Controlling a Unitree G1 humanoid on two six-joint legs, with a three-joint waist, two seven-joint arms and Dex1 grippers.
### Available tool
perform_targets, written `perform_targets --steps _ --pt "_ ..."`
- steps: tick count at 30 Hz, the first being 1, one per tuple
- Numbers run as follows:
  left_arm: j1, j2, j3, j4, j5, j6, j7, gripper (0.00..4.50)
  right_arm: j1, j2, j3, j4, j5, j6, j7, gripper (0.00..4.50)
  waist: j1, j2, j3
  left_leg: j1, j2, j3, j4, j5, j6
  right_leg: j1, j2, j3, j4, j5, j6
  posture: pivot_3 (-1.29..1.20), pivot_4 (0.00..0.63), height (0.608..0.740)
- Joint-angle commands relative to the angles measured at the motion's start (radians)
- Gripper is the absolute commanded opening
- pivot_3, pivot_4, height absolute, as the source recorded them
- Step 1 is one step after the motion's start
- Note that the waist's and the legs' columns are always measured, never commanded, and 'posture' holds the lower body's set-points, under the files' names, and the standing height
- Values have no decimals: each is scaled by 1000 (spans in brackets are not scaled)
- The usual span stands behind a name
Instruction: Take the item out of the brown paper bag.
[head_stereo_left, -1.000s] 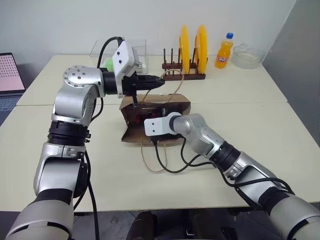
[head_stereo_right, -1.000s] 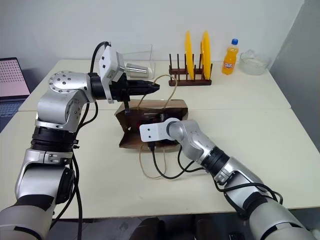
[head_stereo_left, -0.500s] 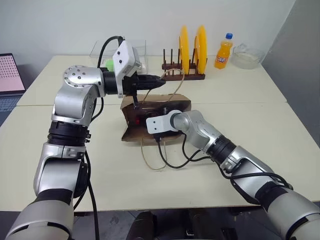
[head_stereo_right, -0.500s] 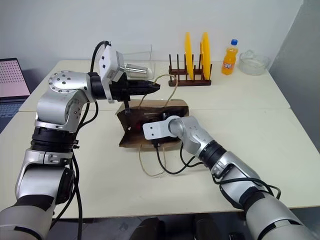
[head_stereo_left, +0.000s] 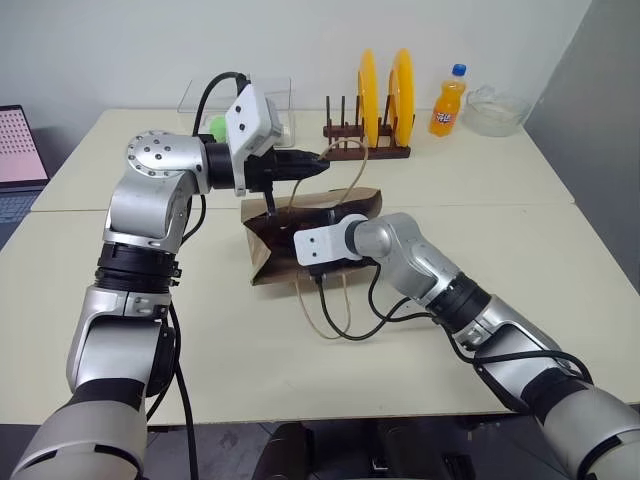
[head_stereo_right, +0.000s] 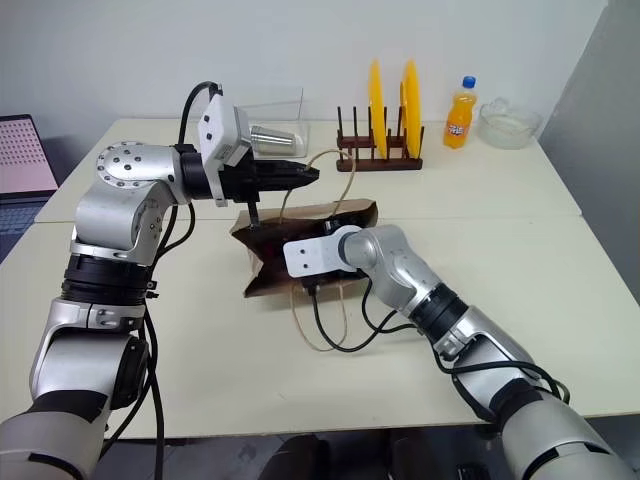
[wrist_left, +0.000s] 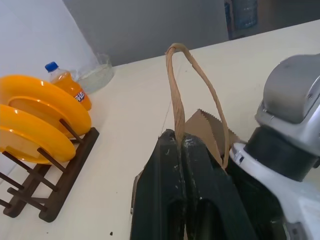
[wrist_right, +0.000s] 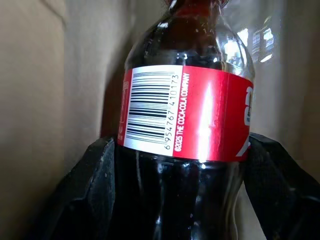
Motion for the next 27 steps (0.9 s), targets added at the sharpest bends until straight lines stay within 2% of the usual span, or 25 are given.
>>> perform_targets --steps 1,9,16,22,27 --pt "-16 6 7 6 11 -33 0 0 -3 -12 -54 -146 29 26 50 3174 0 0 0 0 0 0 0 0 0 0 0 0 0 0 0 0 150 740" --pt "-26 1 8 43 29 -64 4 0 42 -65 -110 -365 164 62 200 3174 1 0 0 0 0 0 0 0 0 0 0 0 0 0 0 0 150 740" --pt "-30 -9 6 71 43 -88 6 0 34 -90 -177 -455 320 91 277 3174 1 0 0 0 0 0 0 0 0 0 0 -1 0 0 0 0 150 740" --pt "-42 -19 6 104 57 -110 9 0 27 -102 -298 -546 547 148 351 3174 2 0 0 0 0 0 0 0 1 0 0 -1 0 0 0 0 150 740" --pt "-43 -24 5 115 65 -123 10 0 1 -121 -405 -618 692 276 333 3174 2 0 0 0 0 -1 0 0 1 1 0 -1 0 0 0 0 150 740"
